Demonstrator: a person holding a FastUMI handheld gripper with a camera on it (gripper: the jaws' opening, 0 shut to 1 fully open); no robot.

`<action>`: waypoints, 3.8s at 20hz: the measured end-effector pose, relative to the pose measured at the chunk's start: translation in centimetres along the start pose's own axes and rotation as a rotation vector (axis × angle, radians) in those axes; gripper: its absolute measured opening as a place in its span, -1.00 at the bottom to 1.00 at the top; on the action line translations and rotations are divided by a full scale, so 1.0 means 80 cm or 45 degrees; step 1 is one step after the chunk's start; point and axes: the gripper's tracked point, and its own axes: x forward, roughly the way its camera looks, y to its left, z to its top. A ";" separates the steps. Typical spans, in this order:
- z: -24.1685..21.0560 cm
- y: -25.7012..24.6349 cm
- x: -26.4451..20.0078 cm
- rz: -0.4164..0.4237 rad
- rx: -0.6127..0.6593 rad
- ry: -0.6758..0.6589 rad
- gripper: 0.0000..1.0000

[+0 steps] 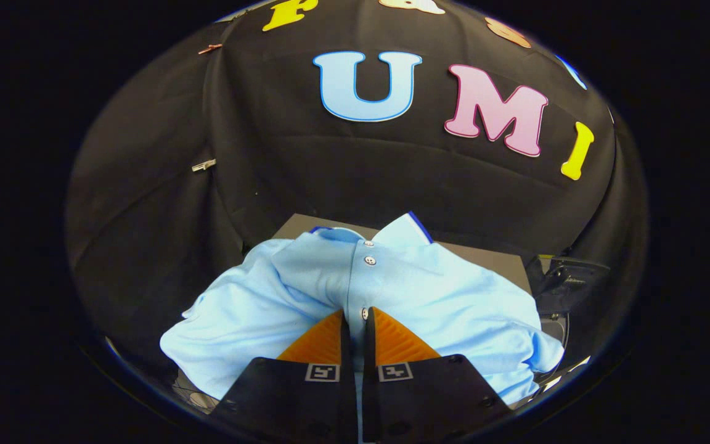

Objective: Put the clothes into the washing machine and then close the washing machine lid.

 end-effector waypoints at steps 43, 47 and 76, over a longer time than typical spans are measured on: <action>-0.148 -0.575 0.011 0.041 0.157 0.266 -0.84; -0.202 -0.577 0.042 -0.013 0.131 0.319 -0.84; -0.362 -0.584 0.121 -0.269 0.232 0.603 -0.84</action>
